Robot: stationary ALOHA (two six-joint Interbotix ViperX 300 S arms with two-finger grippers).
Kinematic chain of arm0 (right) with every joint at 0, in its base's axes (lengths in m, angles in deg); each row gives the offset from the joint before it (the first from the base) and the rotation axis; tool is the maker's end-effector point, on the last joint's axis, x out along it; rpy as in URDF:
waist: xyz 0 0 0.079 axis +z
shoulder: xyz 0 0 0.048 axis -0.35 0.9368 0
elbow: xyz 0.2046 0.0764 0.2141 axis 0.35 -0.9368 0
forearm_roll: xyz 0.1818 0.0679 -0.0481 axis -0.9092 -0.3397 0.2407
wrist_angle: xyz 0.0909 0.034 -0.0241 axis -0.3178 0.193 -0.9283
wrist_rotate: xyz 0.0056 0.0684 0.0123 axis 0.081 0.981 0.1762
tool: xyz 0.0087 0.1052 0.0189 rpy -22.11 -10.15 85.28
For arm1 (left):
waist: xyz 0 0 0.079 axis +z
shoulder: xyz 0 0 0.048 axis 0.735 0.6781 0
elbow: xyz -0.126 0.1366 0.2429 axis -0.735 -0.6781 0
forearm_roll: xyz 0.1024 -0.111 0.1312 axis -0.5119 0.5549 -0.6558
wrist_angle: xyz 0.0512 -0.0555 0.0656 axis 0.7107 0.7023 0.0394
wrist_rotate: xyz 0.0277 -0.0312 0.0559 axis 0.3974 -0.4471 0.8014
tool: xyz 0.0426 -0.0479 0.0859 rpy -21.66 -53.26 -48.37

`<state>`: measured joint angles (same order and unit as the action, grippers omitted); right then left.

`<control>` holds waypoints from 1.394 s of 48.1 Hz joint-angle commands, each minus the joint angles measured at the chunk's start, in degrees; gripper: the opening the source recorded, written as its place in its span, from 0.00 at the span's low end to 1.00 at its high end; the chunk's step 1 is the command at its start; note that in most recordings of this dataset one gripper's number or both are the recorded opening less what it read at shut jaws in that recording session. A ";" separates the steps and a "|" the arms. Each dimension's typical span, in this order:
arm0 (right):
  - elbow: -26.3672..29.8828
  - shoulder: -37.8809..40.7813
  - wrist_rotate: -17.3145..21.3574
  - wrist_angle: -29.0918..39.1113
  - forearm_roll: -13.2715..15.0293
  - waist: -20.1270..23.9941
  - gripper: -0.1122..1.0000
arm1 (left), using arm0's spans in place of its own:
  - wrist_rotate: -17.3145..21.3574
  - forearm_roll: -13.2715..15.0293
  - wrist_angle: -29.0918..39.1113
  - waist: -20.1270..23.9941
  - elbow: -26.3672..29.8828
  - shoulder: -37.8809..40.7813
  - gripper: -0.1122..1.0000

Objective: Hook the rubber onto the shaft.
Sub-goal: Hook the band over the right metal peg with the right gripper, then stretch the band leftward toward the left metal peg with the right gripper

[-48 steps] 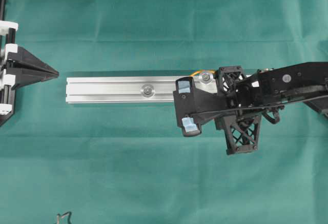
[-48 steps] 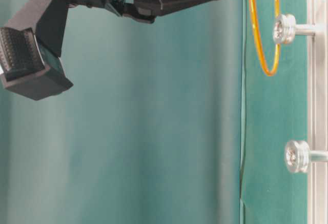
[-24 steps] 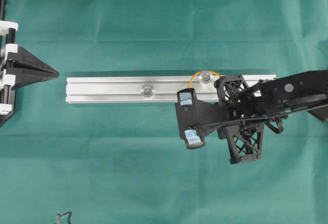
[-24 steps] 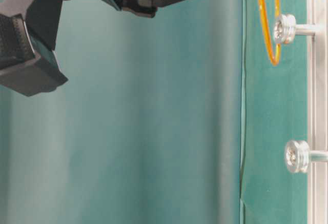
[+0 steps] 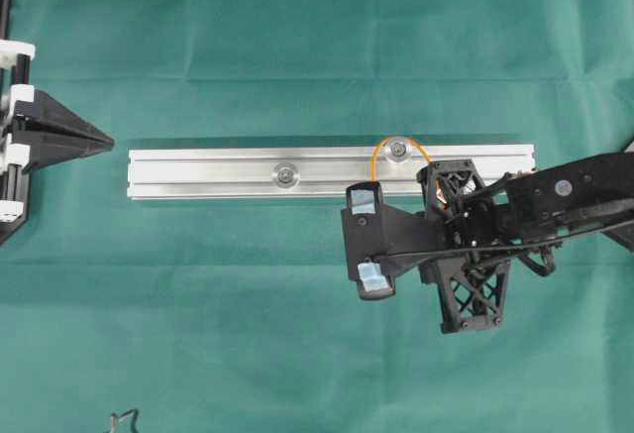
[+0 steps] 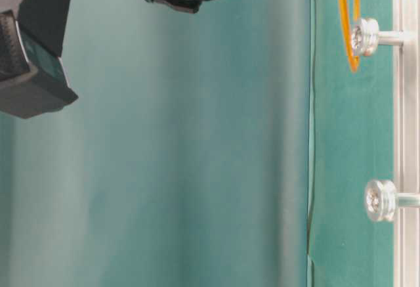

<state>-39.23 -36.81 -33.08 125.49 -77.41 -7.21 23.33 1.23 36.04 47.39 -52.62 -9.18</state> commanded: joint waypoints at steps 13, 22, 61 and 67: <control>0.79 -0.62 0.88 -2.81 -0.09 0.62 0.17 | 0.00 -0.09 -0.26 0.00 1.32 0.44 0.10; 0.26 -0.26 6.15 -7.47 0.09 0.53 0.17 | -0.09 -0.09 -0.26 0.09 1.41 0.44 0.10; 1.93 1.93 36.83 -19.34 3.16 -0.97 0.17 | 0.00 -0.09 -0.26 0.00 1.32 0.44 0.10; 3.16 3.08 36.83 -19.34 3.16 -1.05 0.17 | 0.00 -0.09 -0.26 0.00 1.32 0.44 0.10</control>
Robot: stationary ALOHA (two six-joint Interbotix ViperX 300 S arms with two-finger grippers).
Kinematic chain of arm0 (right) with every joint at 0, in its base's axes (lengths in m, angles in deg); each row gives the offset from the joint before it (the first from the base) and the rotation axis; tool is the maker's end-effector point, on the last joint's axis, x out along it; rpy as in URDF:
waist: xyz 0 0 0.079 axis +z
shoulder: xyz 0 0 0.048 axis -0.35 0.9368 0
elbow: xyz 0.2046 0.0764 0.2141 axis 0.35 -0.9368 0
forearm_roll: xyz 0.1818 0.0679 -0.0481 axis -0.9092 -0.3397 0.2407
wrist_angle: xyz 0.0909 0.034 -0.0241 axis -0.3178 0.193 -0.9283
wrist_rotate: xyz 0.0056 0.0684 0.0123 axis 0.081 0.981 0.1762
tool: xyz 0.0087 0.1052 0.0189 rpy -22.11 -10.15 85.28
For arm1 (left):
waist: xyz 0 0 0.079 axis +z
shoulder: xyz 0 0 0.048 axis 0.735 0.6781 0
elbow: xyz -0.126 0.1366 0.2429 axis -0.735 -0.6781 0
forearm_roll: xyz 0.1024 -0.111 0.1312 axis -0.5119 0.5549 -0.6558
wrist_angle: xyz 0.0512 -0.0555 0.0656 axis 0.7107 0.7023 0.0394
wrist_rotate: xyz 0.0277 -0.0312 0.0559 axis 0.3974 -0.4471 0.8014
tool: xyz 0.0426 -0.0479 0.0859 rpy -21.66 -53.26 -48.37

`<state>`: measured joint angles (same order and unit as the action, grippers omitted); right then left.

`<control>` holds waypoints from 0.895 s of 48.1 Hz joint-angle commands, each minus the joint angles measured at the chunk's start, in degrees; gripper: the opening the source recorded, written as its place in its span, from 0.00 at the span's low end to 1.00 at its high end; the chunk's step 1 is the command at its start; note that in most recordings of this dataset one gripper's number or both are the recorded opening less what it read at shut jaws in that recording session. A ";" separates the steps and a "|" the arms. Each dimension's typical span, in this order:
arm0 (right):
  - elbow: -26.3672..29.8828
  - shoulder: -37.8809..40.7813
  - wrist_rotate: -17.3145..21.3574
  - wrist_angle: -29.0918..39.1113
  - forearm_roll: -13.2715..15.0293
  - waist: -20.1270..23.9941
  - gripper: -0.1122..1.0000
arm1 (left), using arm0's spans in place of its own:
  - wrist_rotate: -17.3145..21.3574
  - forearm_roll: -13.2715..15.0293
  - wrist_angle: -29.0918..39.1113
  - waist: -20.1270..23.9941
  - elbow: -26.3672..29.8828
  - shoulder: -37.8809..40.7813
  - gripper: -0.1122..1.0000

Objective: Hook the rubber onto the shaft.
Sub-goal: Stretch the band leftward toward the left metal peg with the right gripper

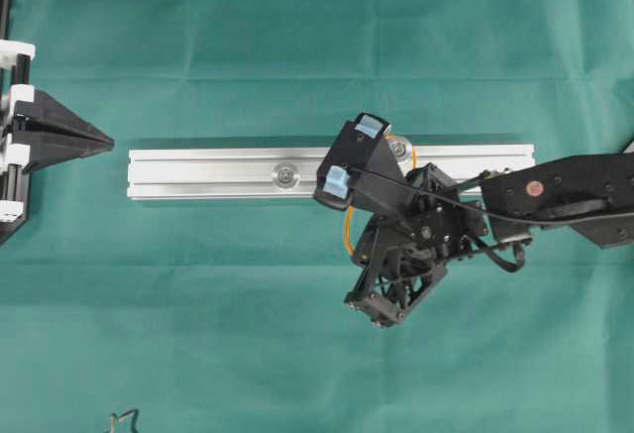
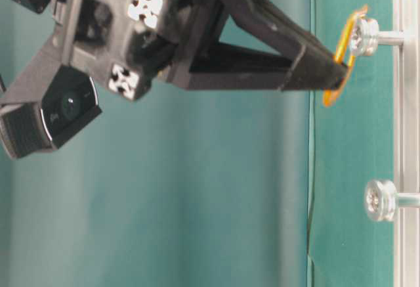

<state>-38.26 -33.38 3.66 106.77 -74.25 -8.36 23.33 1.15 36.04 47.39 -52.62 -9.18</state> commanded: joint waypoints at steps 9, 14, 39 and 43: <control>3.34 0.53 0.26 -0.70 -0.09 -0.44 0.17 | 0.00 0.00 -0.26 0.09 1.32 0.44 0.10; 3.43 0.53 0.53 -0.70 0.00 -0.88 0.17 | 0.00 0.00 -0.26 0.00 1.32 0.44 0.10; 4.48 1.14 5.01 -1.14 0.00 -4.13 0.17 | 0.00 0.00 -0.26 0.09 1.32 0.44 0.10; 5.27 1.58 5.01 -1.41 0.09 -4.92 0.17 | 0.00 0.00 -0.26 0.09 1.32 0.44 0.10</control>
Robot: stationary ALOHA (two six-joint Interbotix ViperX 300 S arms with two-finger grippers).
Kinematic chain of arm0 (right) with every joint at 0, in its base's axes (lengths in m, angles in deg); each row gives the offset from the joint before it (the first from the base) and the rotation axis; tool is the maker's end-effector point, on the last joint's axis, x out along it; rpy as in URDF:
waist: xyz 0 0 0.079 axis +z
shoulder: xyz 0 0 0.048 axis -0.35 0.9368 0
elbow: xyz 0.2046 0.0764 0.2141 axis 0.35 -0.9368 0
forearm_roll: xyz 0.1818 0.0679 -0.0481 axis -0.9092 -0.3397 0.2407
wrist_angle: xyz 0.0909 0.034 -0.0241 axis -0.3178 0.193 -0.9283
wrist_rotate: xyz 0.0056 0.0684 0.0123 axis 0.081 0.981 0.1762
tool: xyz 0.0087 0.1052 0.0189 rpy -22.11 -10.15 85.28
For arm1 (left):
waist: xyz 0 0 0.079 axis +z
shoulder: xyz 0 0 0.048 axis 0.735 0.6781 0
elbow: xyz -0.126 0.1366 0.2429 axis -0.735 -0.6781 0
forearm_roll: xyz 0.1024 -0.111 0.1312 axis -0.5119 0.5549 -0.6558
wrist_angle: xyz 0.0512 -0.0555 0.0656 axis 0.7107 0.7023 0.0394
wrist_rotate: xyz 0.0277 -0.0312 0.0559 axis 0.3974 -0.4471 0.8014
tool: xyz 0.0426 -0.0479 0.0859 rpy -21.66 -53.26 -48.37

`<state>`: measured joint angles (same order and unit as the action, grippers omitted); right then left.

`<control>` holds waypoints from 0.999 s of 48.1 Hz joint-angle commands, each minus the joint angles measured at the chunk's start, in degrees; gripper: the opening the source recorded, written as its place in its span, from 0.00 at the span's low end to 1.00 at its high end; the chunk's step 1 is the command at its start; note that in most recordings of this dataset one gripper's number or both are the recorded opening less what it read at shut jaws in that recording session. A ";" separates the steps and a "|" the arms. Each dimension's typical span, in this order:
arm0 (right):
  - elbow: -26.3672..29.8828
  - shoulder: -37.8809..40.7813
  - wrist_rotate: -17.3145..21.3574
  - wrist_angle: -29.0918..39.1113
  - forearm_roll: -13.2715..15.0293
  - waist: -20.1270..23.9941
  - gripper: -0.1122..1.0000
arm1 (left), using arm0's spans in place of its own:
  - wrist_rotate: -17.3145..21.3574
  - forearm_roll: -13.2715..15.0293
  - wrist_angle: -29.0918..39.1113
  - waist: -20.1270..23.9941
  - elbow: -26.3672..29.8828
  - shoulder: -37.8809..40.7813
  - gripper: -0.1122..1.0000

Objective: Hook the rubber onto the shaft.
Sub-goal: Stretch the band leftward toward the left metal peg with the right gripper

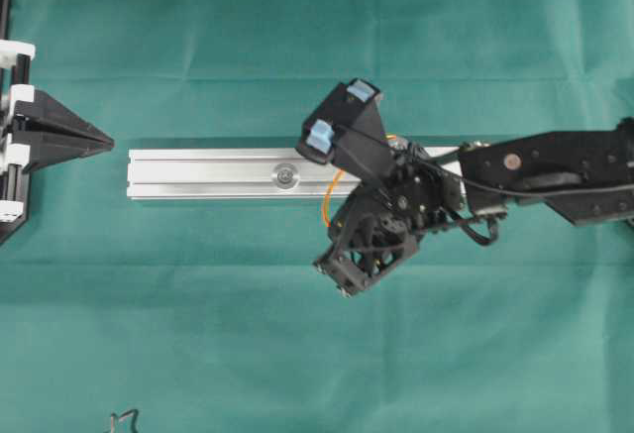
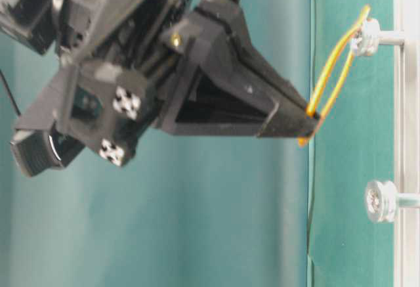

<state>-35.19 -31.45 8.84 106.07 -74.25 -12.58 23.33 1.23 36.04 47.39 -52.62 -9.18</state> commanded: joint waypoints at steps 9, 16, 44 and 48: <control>3.16 0.53 -0.18 -0.88 0.09 -2.72 0.17 | 0.00 -0.18 -0.26 0.09 1.23 0.44 0.10; 3.16 0.88 -0.18 -1.05 0.00 -3.60 0.17 | 0.00 -0.18 -0.26 0.00 1.23 0.44 0.10; 3.16 1.58 -0.18 -2.81 0.09 -4.66 0.17 | -0.09 -0.09 -0.26 0.00 1.32 0.44 0.10; 3.16 1.67 -0.18 -2.90 0.00 -4.92 0.17 | -0.09 -0.18 -0.26 0.00 1.32 0.44 0.10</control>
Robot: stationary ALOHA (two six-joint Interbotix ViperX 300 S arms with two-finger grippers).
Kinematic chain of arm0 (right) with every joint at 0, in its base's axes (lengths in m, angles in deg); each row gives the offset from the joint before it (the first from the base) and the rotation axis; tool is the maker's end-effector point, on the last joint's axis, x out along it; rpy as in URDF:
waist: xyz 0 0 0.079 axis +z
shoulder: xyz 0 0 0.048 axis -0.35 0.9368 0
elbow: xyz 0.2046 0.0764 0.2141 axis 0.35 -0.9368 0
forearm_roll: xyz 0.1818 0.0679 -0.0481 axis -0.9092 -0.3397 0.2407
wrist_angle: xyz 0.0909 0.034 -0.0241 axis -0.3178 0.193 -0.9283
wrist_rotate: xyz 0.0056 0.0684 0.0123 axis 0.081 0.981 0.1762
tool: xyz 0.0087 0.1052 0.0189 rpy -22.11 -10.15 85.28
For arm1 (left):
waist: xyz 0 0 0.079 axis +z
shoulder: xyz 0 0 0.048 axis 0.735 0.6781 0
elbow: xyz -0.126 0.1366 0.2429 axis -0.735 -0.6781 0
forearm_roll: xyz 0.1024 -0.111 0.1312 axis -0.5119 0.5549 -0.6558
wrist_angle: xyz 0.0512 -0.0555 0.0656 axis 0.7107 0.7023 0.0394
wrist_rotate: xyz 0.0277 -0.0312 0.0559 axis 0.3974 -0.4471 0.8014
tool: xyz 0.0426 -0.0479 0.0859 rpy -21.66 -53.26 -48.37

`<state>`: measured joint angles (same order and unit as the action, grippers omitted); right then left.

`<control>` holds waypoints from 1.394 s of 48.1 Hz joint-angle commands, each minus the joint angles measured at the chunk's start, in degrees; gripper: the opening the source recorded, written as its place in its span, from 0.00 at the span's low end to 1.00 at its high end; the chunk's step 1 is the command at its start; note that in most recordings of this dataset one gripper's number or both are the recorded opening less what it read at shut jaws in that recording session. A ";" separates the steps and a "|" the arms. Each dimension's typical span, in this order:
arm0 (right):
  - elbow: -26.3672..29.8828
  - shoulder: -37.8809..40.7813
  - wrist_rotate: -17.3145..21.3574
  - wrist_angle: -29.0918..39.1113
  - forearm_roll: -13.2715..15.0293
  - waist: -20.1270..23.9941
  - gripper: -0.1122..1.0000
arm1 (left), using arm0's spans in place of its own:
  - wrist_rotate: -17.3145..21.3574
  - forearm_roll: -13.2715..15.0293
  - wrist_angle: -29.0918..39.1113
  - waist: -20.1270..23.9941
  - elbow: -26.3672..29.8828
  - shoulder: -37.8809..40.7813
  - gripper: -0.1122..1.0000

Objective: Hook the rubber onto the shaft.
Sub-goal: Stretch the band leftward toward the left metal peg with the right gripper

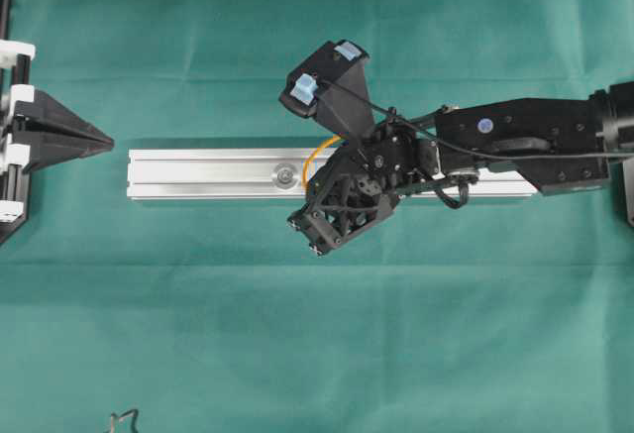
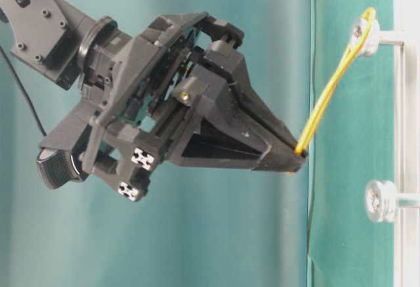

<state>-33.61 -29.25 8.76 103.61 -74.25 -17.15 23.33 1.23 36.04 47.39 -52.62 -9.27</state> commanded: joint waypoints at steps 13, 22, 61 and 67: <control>3.43 1.05 -0.18 -0.44 0.09 -1.93 0.17 | -0.09 -0.18 -0.26 0.00 1.23 0.53 0.10; 5.45 2.99 -0.35 -0.53 0.09 -2.46 0.17 | -0.09 -0.09 -0.26 0.09 1.23 0.53 0.10; 9.67 9.05 -0.44 -1.93 0.09 -3.69 0.17 | -0.09 -0.09 -0.26 0.09 1.14 0.53 0.10; 10.37 9.84 -0.53 -1.93 0.09 -3.69 0.17 | -0.09 -0.09 -0.26 0.09 1.05 0.53 0.10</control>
<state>-25.26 -18.70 8.40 102.20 -74.16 -20.66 23.33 1.23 36.04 47.39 -52.62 -9.18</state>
